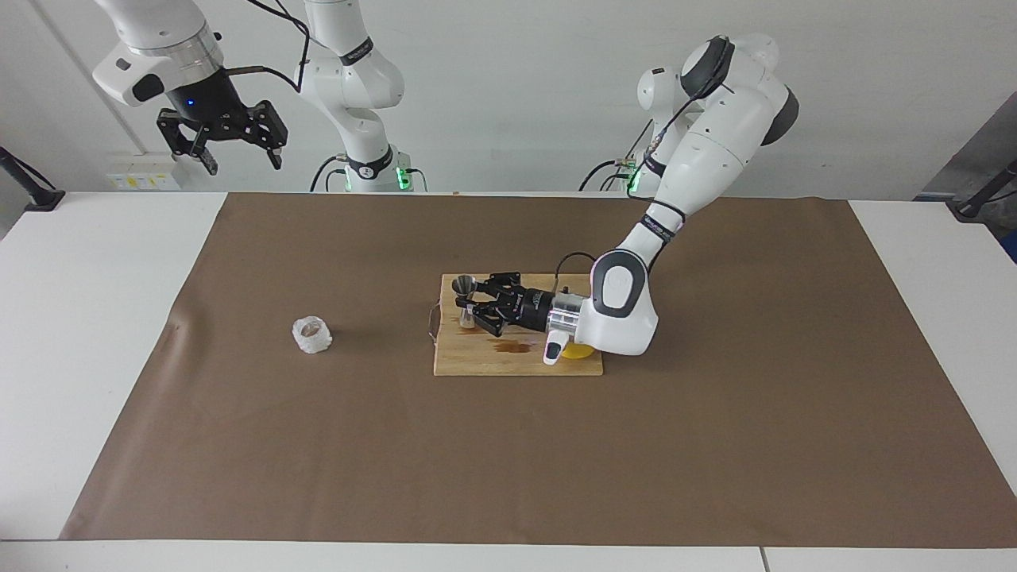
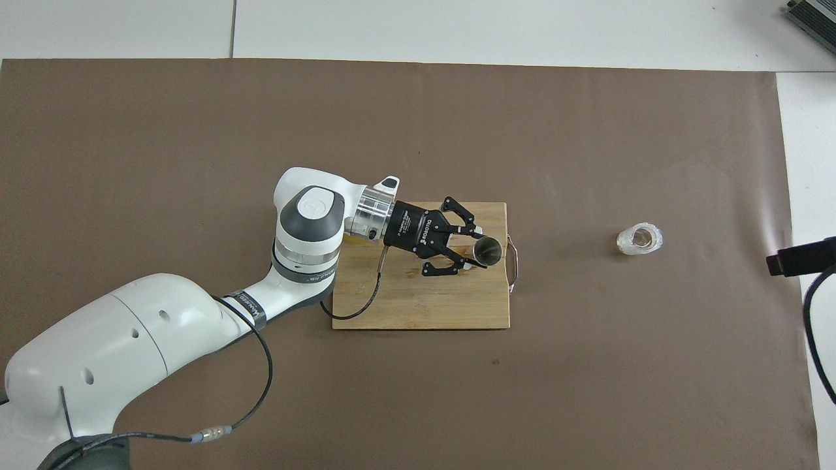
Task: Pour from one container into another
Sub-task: 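Lower the dark cup onto the board beside its metal handle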
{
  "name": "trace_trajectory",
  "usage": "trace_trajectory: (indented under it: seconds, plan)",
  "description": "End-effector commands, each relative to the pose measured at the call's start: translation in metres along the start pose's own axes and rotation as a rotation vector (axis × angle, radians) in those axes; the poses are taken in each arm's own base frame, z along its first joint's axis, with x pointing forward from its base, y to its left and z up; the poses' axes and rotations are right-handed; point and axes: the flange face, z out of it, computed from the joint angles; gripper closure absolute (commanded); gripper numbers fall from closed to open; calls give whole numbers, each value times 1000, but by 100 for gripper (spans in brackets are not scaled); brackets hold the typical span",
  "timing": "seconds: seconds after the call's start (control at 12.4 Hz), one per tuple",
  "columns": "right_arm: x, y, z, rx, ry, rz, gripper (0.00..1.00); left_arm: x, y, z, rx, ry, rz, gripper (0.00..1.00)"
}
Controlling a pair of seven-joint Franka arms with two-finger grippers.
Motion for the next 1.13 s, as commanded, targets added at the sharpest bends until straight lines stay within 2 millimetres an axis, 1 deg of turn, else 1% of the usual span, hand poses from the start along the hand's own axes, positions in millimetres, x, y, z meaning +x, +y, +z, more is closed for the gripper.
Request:
trace_trajectory:
  seconds: [0.0,0.56,0.64,0.96,1.04]
  plan:
    - [-6,0,0,16,4,3,0,4,6,-3,20,-4,-8,100]
    - [-6,0,0,16,4,3,0,2,7,-6,25,21,-1,100]
    - [-6,0,0,16,4,3,0,4,8,-7,16,29,-1,96]
    - [-7,0,-1,15,6,3,0,8,9,-9,-2,59,-1,95]
    - [-6,0,0,16,4,3,0,8,9,-9,-1,60,0,92]
